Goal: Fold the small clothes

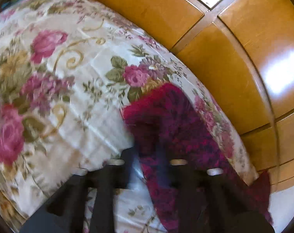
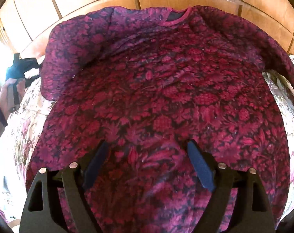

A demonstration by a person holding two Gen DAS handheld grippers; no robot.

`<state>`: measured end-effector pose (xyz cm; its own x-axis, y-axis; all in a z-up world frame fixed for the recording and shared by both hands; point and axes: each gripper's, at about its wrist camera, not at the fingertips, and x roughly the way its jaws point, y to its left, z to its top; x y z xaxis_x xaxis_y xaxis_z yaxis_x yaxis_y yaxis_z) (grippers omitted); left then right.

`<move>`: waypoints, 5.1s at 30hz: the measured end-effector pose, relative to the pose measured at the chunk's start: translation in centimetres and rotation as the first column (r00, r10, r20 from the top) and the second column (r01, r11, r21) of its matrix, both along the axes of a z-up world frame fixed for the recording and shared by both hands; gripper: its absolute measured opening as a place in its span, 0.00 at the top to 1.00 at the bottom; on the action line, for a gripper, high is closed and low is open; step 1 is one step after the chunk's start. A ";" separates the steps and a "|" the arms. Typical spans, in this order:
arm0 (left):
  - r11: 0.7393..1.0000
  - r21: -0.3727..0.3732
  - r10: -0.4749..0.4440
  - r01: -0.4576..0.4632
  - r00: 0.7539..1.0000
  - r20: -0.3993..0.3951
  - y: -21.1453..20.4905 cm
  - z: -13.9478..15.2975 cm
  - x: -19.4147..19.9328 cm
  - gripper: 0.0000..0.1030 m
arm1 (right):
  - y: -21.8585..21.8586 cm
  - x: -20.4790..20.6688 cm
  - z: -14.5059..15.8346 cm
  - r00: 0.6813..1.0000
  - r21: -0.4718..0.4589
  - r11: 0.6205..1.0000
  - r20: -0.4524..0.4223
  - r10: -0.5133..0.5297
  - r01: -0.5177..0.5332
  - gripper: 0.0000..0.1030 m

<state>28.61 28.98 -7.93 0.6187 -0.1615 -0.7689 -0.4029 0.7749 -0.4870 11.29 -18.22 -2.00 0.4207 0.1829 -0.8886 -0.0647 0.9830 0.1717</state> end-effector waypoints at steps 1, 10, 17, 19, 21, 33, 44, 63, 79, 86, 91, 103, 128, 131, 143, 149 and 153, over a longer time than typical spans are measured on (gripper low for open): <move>1.000 0.006 0.014 -0.014 1.000 0.024 0.4 0.4 -0.1 0.91 | 0.1 0.1 0.0 1.000 -0.004 1.000 0.001 0.000 0.000 0.17; 0.928 0.074 0.356 -0.364 0.929 0.104 9.7 3.8 -7.2 0.92 | 0.3 1.8 -0.9 1.000 -0.004 1.000 0.013 -0.004 0.004 0.13; 0.919 0.244 0.328 -0.310 0.944 -0.035 8.4 1.4 -6.2 0.88 | 0.4 1.8 -1.2 0.999 -0.008 1.000 0.030 -0.019 0.020 0.09; 0.912 0.220 0.365 -0.346 0.930 -0.051 8.7 0.9 -6.7 0.86 | 0.2 1.7 -1.2 0.999 -0.005 1.000 0.032 -0.024 0.024 0.09; 0.896 0.249 0.393 -0.368 0.918 -0.055 8.2 1.4 -7.4 0.80 | 0.2 1.7 -1.1 0.999 -0.006 1.000 0.033 -0.028 0.028 0.09; 0.986 0.164 0.008 -0.028 0.993 0.120 -6.1 4.8 -14.4 0.48 | -5.6 -1.6 0.7 0.978 0.014 0.979 0.055 -0.202 0.202 0.10; 0.821 0.257 -0.545 0.510 0.835 0.082 -29.1 3.1 -17.3 0.48 | -23.3 -10.0 2.2 0.732 -0.117 0.723 0.140 -0.666 0.681 0.10; 0.736 0.369 -0.601 0.568 0.798 -0.030 -34.5 -0.5 -17.7 0.43 | -34.2 -1.3 -1.1 0.825 -0.460 0.688 0.239 -0.513 0.561 0.96; 0.744 0.345 -0.600 0.572 0.800 -0.033 -34.4 -0.7 -16.9 0.39 | -43.8 9.0 7.4 0.767 -0.476 0.609 0.285 -0.575 0.634 1.00; 0.752 0.336 -0.592 0.567 0.805 -0.034 -34.3 -0.8 -16.8 0.38 | -46.4 10.1 7.3 0.641 -0.313 0.560 0.369 -0.672 0.767 0.22; 0.745 0.349 -0.595 0.568 0.803 -0.038 -34.7 -0.9 -16.8 0.34 | -46.3 8.2 0.7 0.645 -0.036 0.646 0.129 -0.754 0.762 0.31; 0.741 0.362 -0.591 0.565 0.805 -0.046 -35.1 -0.9 -16.8 0.33 | -46.7 12.0 -4.0 0.624 0.062 0.623 -0.005 -0.781 0.780 0.90; 0.892 0.082 -0.442 0.445 0.895 -0.057 -23.0 -0.2 -25.6 0.33 | -32.4 -2.5 -2.5 0.869 0.316 0.811 -0.126 -0.478 0.492 0.29; 0.877 0.065 -0.474 0.476 0.880 -0.038 -23.3 -0.4 -26.2 0.33 | -28.1 -5.1 -2.4 0.912 0.378 0.830 -0.141 -0.386 0.410 0.28; 0.807 0.114 -0.586 0.579 0.810 0.033 -24.3 -0.4 -26.3 0.86 | -18.6 -10.6 -0.7 0.975 0.240 0.948 -0.127 -0.182 0.208 0.85; 0.805 0.144 -0.584 0.575 0.811 0.023 -22.2 0.3 -27.4 0.87 | -16.7 -13.2 0.5 0.987 0.242 0.961 -0.116 -0.108 0.133 0.87; 0.799 0.176 -0.583 0.575 0.812 -0.006 -22.4 0.6 -27.6 0.81 | -16.1 -13.8 -0.8 0.983 0.226 0.963 -0.147 -0.113 0.145 0.86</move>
<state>0.99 6.60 -7.35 0.4852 -0.3772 -0.7889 0.1663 0.9255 -0.3402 -2.54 -34.27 -2.77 0.3369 0.3450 -0.8761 0.0988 0.9124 0.3973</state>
